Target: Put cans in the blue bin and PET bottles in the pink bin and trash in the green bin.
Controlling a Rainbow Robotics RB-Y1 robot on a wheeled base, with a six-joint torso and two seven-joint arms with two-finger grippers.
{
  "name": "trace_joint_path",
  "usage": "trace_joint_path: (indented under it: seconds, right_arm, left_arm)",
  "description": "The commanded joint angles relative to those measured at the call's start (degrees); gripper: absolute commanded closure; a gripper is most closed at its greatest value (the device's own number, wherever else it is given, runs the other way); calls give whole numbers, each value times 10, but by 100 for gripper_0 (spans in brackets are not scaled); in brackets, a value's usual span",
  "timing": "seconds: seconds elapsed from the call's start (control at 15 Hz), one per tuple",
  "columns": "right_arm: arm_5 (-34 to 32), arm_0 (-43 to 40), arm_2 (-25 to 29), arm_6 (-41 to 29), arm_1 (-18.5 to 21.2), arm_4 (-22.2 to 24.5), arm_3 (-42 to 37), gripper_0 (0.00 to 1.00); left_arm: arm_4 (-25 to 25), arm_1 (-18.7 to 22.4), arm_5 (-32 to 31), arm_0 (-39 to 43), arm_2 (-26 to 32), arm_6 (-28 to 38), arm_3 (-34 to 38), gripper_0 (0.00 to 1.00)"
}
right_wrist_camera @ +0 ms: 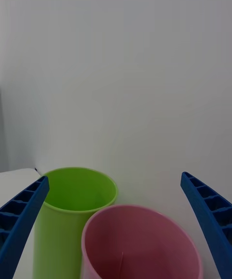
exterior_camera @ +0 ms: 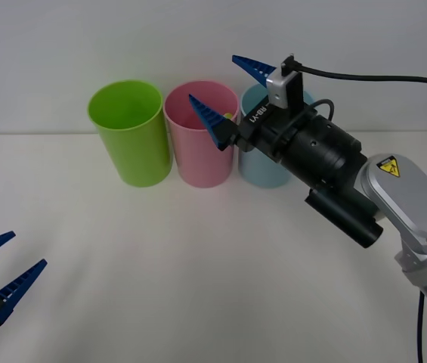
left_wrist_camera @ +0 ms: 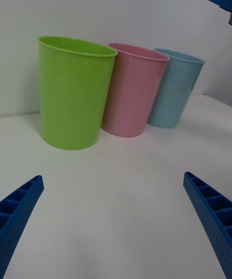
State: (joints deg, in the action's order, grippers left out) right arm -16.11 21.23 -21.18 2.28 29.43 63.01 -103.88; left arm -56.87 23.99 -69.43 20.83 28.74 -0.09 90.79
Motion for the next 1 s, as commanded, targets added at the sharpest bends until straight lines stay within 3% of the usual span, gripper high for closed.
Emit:
trace_joint_path:
  seconds: [0.07,0.4,0.6,1.0]
  right_arm:
    - [-40,-84,36,-3,41,-24,-61,7]
    - [-216,-246,178,-3,12,17,-94,3]
    - [-306,-330,242,-3,-10,19,-106,0]
    - [-402,-419,302,0,-24,20,-111,0]
  left_arm:
    - [0,0,0,0,0,0,0,0]
    - [0,0,0,0,0,0,0,0]
    - [0,0,0,0,0,0,0,0]
    - [0,0,0,0,0,0,0,0]
